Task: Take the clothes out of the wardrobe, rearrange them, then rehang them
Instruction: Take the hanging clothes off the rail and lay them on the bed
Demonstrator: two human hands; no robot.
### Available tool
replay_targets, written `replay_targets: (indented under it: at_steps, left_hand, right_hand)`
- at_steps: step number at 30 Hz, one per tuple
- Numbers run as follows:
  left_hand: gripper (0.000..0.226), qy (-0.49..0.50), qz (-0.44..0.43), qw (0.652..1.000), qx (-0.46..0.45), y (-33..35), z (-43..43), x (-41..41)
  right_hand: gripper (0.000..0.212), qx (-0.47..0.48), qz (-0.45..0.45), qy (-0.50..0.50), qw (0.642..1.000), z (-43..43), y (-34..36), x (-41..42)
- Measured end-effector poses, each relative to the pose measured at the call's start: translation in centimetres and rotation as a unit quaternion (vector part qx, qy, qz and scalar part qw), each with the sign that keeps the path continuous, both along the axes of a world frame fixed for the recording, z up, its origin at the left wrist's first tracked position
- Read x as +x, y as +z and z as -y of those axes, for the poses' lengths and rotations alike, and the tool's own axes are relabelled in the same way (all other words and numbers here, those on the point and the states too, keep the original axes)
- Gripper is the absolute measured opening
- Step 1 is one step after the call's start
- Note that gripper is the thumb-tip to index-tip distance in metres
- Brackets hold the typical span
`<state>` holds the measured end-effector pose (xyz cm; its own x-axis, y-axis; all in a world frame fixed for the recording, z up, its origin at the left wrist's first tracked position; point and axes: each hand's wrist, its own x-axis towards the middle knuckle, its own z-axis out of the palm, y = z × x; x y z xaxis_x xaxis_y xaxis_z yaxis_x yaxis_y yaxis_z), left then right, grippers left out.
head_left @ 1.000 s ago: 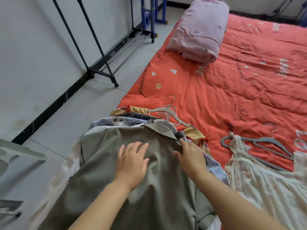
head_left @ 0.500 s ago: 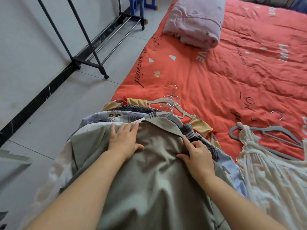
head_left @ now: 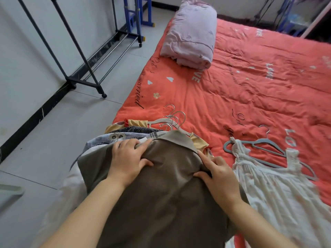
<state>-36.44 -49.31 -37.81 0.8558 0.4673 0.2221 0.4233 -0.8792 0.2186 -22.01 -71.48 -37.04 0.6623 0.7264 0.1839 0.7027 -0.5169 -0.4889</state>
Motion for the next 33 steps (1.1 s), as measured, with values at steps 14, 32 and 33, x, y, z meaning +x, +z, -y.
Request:
replay_targets:
  at_steps: [14,32,33]
  left_hand:
    - [0.055,-0.104,0.165,0.978,0.077,19.8,17.6,1.2]
    - [0.057,-0.243,0.253,0.934,0.064,29.8,63.2,4.0]
    - [0.057,-0.246,0.252,0.934,0.061,29.9,65.0,4.5]
  right_hand:
    - [0.057,0.111,0.127,-0.088,0.982,19.7,17.3,-1.6]
    - [0.063,0.068,0.257,-0.297,0.917,66.9,28.7,-7.7]
    - [0.063,0.061,0.261,-0.306,0.914,68.7,28.9,-7.7]
